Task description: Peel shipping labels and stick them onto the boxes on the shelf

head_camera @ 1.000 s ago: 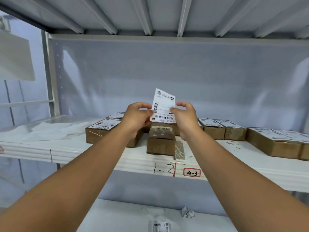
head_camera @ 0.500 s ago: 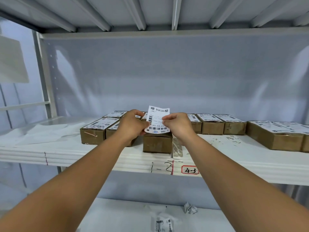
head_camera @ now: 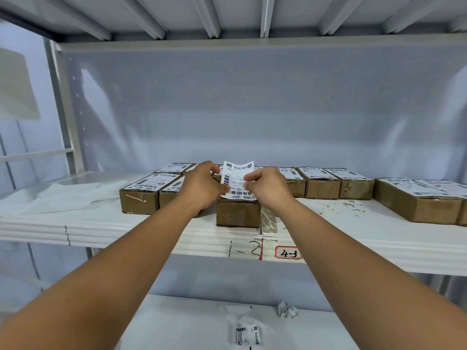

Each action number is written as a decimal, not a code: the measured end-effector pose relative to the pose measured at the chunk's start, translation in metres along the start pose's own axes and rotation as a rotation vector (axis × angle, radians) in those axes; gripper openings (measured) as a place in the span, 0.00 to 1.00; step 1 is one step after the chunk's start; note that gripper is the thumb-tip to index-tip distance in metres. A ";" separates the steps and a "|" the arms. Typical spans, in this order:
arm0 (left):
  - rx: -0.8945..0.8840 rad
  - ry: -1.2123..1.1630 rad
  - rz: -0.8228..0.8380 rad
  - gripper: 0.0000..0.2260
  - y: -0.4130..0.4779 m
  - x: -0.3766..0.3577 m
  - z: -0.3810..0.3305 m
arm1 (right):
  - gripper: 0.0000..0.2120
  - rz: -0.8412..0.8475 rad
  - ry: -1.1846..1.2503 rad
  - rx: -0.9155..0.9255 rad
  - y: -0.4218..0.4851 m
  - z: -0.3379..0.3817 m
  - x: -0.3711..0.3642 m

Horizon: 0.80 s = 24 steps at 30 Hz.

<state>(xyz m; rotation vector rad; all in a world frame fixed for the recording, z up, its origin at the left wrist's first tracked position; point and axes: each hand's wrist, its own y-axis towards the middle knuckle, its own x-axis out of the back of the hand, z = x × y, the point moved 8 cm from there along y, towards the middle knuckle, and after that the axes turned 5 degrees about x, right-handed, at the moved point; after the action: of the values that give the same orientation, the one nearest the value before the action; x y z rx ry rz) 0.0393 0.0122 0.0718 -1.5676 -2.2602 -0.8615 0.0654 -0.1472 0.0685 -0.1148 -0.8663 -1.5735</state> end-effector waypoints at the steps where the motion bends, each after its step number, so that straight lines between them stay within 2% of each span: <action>1: 0.000 0.011 0.003 0.16 0.000 0.000 0.000 | 0.10 0.003 -0.009 0.002 0.000 0.000 0.000; 12: -0.088 0.248 -0.025 0.23 -0.007 -0.003 -0.015 | 0.14 0.011 -0.078 0.022 0.000 0.001 -0.002; 21: -0.098 0.339 0.032 0.23 -0.007 -0.011 -0.019 | 0.18 0.064 -0.180 0.075 -0.003 0.008 -0.004; 24: -0.114 0.390 0.036 0.23 -0.007 -0.012 -0.020 | 0.17 0.094 -0.226 0.093 -0.002 0.013 -0.006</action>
<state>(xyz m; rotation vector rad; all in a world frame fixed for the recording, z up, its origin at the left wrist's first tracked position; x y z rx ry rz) 0.0347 -0.0106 0.0792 -1.3384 -1.9313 -1.1869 0.0600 -0.1347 0.0733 -0.2665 -1.0933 -1.4474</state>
